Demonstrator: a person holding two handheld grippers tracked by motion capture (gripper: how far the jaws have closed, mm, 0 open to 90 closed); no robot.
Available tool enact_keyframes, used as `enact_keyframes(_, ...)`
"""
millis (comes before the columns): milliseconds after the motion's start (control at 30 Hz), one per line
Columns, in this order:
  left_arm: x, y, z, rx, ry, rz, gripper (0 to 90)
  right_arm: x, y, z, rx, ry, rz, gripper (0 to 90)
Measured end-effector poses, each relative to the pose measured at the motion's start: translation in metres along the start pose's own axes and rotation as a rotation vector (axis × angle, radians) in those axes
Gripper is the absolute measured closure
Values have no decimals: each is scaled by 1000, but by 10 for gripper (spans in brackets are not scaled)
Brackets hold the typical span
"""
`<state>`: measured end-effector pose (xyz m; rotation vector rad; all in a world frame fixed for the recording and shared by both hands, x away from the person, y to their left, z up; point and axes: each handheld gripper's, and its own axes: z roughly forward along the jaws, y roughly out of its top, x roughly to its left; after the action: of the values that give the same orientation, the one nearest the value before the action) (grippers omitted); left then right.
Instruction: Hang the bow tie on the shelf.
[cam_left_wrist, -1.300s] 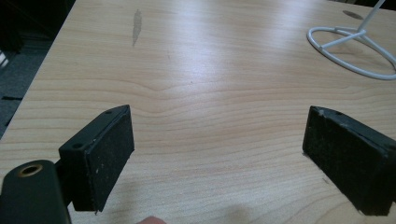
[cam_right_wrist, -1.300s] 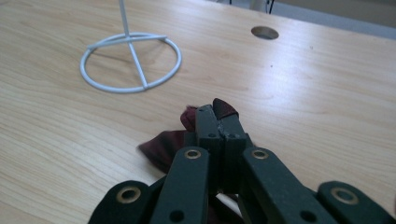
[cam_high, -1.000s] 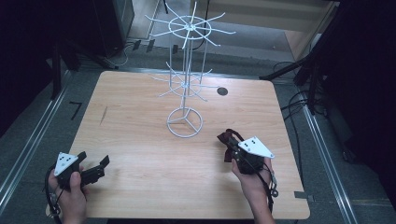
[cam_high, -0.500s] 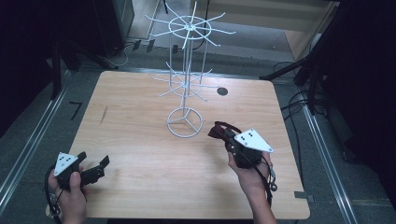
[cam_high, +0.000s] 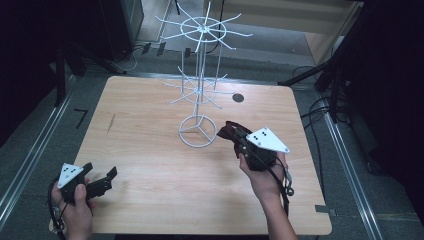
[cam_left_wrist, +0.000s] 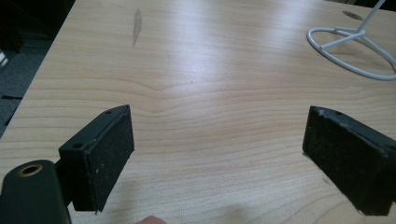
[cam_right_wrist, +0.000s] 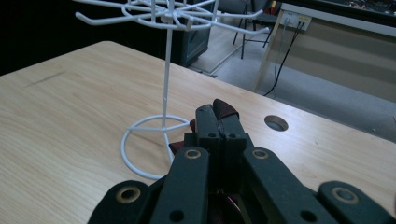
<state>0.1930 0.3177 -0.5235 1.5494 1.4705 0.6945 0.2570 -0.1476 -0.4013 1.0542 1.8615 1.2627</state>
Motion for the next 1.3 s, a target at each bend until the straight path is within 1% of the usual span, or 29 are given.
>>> enact_keyframes(67,0,0,0,-1,0,-3,96,0,1,0,-2,1,-1,900)
enact_keyframes(133,0,0,0,1,1,-3,95,1,7,0,-10,5,-9,900)
enact_keyframes(333,0,0,0,3,2,-3,96,2,17,1,-21,13,-20,900)
enact_keyframes(700,0,0,0,2,1,-2,96,2,28,6,-35,28,-21,900)
enact_keyframes(967,0,0,0,5,1,-4,96,4,39,9,-50,36,-41,900)
enact_keyframes(1300,0,0,0,6,0,-3,96,8,49,12,-52,52,-67,900)
